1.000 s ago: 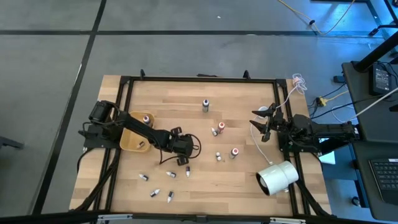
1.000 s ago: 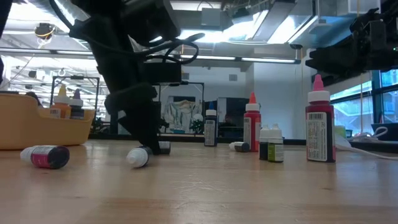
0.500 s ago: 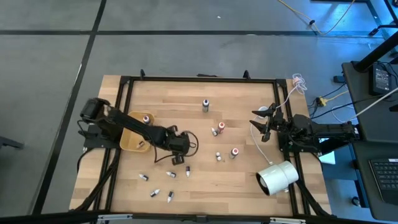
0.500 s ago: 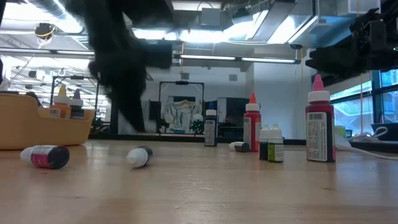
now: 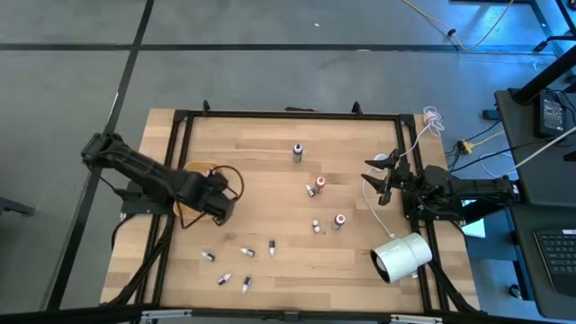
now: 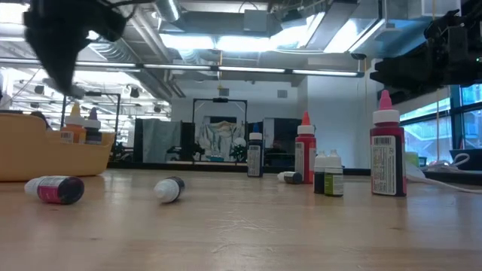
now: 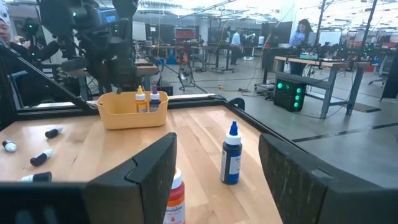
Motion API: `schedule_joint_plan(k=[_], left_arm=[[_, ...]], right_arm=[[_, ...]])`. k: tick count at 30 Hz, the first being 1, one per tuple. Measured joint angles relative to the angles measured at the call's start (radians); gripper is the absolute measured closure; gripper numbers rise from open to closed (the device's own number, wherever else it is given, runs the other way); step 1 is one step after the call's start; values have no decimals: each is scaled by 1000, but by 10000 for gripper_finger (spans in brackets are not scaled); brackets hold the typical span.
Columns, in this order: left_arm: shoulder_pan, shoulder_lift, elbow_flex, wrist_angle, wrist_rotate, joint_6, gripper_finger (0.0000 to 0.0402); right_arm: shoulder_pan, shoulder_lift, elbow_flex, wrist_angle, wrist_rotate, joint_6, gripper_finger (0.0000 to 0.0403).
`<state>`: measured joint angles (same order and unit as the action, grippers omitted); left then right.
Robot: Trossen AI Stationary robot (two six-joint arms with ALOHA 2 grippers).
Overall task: Pick & Place food coloring
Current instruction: Put the small green food coloring bottle into the yellow bin
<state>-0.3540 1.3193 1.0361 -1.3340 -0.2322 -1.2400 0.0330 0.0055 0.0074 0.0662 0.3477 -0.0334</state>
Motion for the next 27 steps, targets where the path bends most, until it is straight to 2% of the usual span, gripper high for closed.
schedule_joint_plan(k=[14,27], left_arm=[[-38,2,-229,120,27,-153,320],[-38,1,-282,192,37,-153,318]], right_arm=[[0,0,0,0,0,2,173],[0,0,0,0,0,2,173]])
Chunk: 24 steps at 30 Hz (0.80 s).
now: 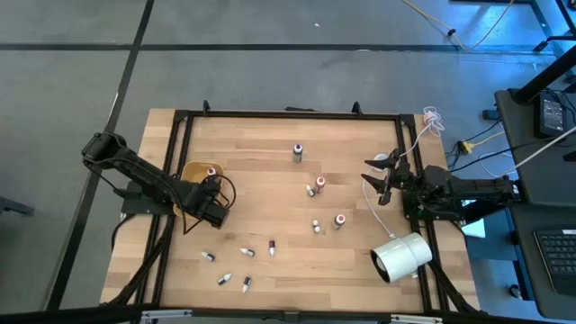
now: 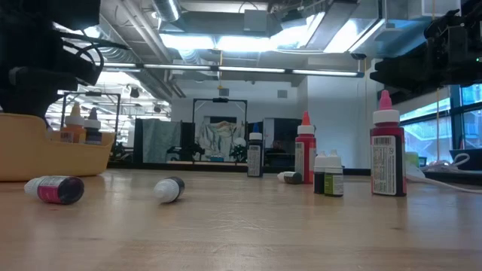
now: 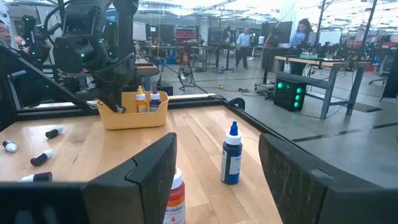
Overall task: Pick & Place food coloring
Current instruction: Put the small green food coloring bottle into the yellow bin, then put the large blue food coloring bottle into the yellow bin
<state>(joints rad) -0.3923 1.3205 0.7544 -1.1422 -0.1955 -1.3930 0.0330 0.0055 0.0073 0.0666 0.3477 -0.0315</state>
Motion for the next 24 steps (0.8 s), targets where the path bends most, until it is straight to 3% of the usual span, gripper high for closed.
schedule_joint_plan(k=[15,19,24], left_arm=[[0,0,0,70,51,89,316],[0,0,0,106,51,174,296],[4,0,0,93,40,172,257]], right_arm=[[0,0,0,0,0,0,173],[0,0,0,0,0,0,173],[0,0,0,0,0,0,173]])
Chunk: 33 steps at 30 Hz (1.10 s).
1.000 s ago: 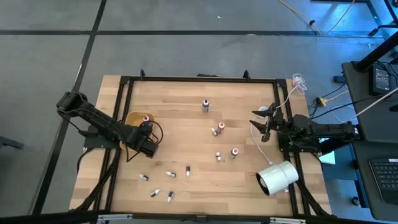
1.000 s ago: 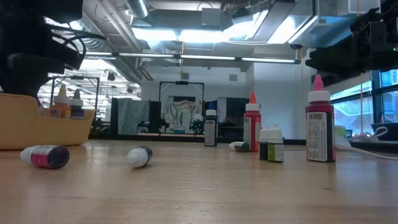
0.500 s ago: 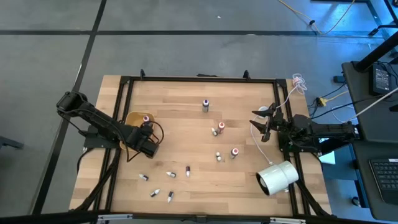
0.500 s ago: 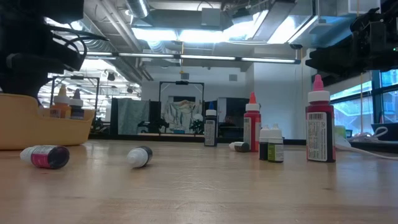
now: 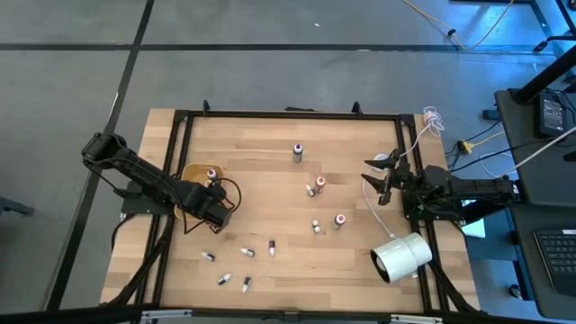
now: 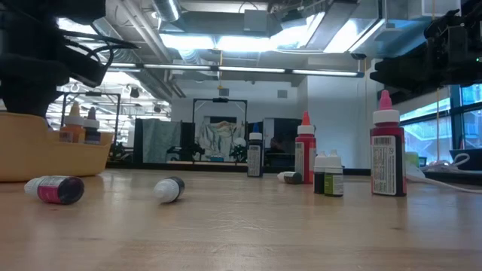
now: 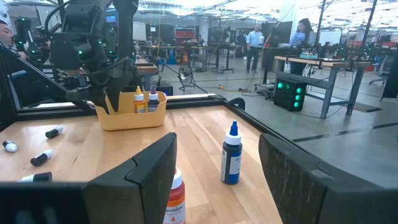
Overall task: Pick & Place food coloring
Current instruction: Put the large blue food coloring bottle into the yellow bin
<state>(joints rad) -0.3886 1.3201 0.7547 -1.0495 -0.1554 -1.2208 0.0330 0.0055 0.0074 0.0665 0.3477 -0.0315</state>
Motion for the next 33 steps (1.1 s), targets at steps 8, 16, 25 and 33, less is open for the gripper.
schedule_joint_plan(k=[8,16,25,33], left_arm=[[12,0,112,-81,-12,87,222],[75,0,309,24,-248,264,223],[281,8,338,504,-91,929,225],[505,74,338,891,110,1229,229]], right_arm=[[0,0,0,0,0,0,173],[0,0,0,0,0,0,173],[0,0,0,0,0,0,173],[0,0,0,0,0,-1,173]])
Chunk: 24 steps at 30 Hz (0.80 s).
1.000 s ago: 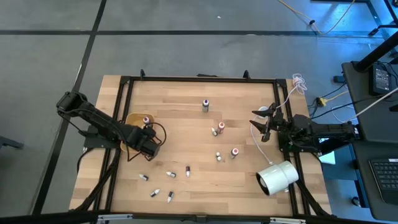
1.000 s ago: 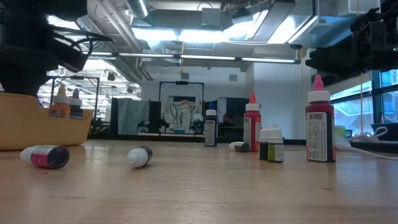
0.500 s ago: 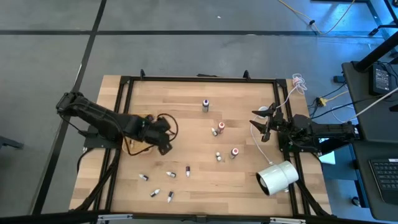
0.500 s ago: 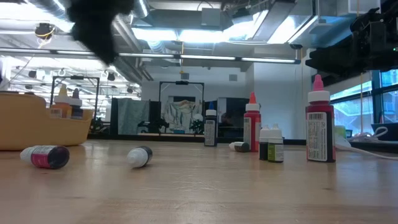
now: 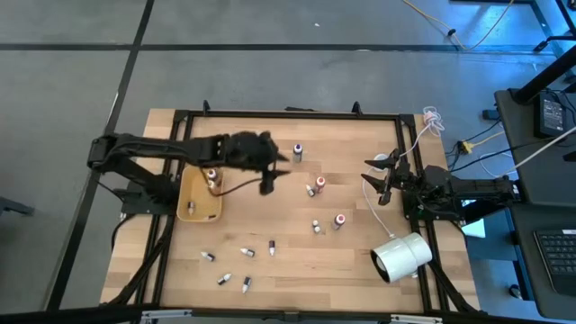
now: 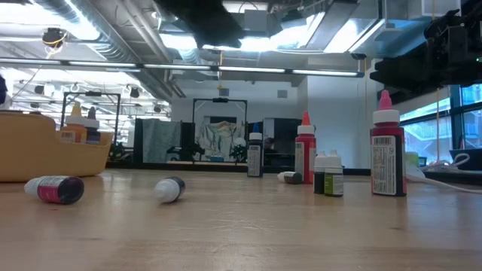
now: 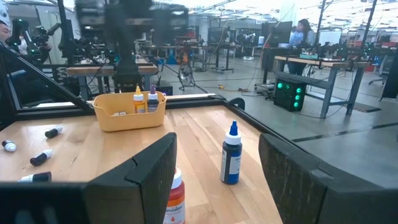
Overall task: Pick & Place food coloring
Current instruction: Put the large blue food coloring bottle into the yellow bin
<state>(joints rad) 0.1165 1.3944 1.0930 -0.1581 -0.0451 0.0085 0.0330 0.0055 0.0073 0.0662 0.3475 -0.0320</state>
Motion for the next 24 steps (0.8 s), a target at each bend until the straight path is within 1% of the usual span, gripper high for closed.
schedule_joint_plan(k=[4,6,9,12,15,17,19,21,24], left_arm=[[65,55,1,102,6,65,224],[86,87,0,107,28,103,222],[104,140,0,149,76,117,214],[115,199,0,200,96,132,197],[127,252,0,260,95,162,169],[135,283,0,302,61,163,150],[145,300,0,304,15,131,135],[152,307,0,304,-50,88,124],[164,307,0,299,-112,84,117]], right_arm=[[0,0,0,0,0,0,173],[0,0,0,0,0,-1,173],[0,0,0,0,0,-3,173],[0,0,0,0,0,-9,173],[0,1,0,0,0,-22,173],[0,1,0,0,0,-23,173],[0,1,0,0,0,-23,173],[0,1,0,0,0,-23,173],[0,1,0,0,0,-23,173]])
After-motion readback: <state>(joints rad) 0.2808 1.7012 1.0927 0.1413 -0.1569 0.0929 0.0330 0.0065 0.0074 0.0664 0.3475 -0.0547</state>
